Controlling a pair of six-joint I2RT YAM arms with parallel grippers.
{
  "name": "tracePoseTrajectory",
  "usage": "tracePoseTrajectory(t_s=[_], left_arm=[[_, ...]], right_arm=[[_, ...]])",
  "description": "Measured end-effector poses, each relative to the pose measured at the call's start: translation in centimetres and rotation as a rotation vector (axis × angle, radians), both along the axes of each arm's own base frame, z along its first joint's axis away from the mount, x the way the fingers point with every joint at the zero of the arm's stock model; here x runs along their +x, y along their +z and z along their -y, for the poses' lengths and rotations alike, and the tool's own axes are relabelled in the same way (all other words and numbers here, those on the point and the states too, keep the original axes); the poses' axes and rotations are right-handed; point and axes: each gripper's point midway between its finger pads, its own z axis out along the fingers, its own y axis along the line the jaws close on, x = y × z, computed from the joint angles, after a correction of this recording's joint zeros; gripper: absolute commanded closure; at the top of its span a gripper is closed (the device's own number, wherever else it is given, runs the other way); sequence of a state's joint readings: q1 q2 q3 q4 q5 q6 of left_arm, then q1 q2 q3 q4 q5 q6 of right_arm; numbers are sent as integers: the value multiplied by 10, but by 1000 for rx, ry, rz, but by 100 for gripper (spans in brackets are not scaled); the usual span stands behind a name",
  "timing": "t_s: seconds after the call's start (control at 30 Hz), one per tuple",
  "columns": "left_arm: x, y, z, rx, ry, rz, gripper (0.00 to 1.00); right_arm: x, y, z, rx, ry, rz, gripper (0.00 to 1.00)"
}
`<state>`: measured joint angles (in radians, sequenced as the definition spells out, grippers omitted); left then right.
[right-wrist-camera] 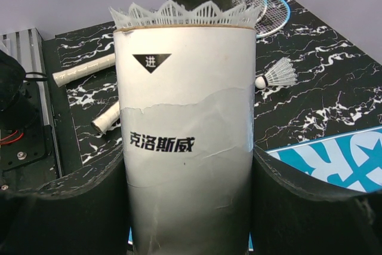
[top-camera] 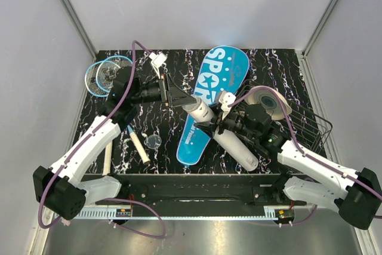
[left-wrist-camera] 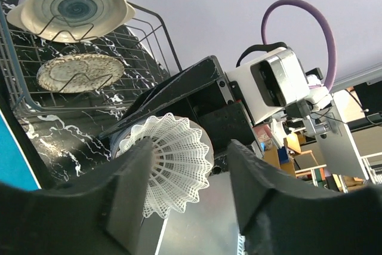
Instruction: Pack up the badminton gear
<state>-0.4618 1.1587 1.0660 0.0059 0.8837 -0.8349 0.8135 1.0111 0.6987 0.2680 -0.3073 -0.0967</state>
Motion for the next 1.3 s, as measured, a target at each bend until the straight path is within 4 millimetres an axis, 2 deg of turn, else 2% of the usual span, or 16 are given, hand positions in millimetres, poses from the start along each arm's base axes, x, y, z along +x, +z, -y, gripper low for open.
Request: tracePoseTrajectory(t_s=[0.07, 0.17, 0.33, 0.5, 0.7, 0.97, 1.1, 1.23, 1.3], left_arm=[[0, 1, 1, -12, -3, -1, 32], [-1, 5, 1, -27, -10, 9, 28], [-3, 5, 3, -34, -37, 8, 27], [-5, -6, 12, -17, -73, -30, 24], [-17, -8, 24, -61, -120, -12, 21], [-18, -10, 25, -30, -129, -11, 17], [-13, -3, 16, 22, -110, 22, 16], [10, 7, -15, 37, 3, 67, 18], [24, 10, -34, 44, 83, 79, 26]], right_arm=[[0, 0, 0, 1, 0, 0, 74], [-1, 1, 1, 2, 1, 1, 74], [-1, 1, 1, 2, 1, 1, 75], [-1, -1, 1, -2, 0, -3, 74], [-3, -7, 1, -18, 6, -18, 75], [-3, -10, 2, -26, 5, -25, 74], [-3, -9, 1, -22, 8, -21, 74], [-3, -9, 1, -23, 10, -22, 74], [-4, -10, 1, -24, 14, -23, 74]])
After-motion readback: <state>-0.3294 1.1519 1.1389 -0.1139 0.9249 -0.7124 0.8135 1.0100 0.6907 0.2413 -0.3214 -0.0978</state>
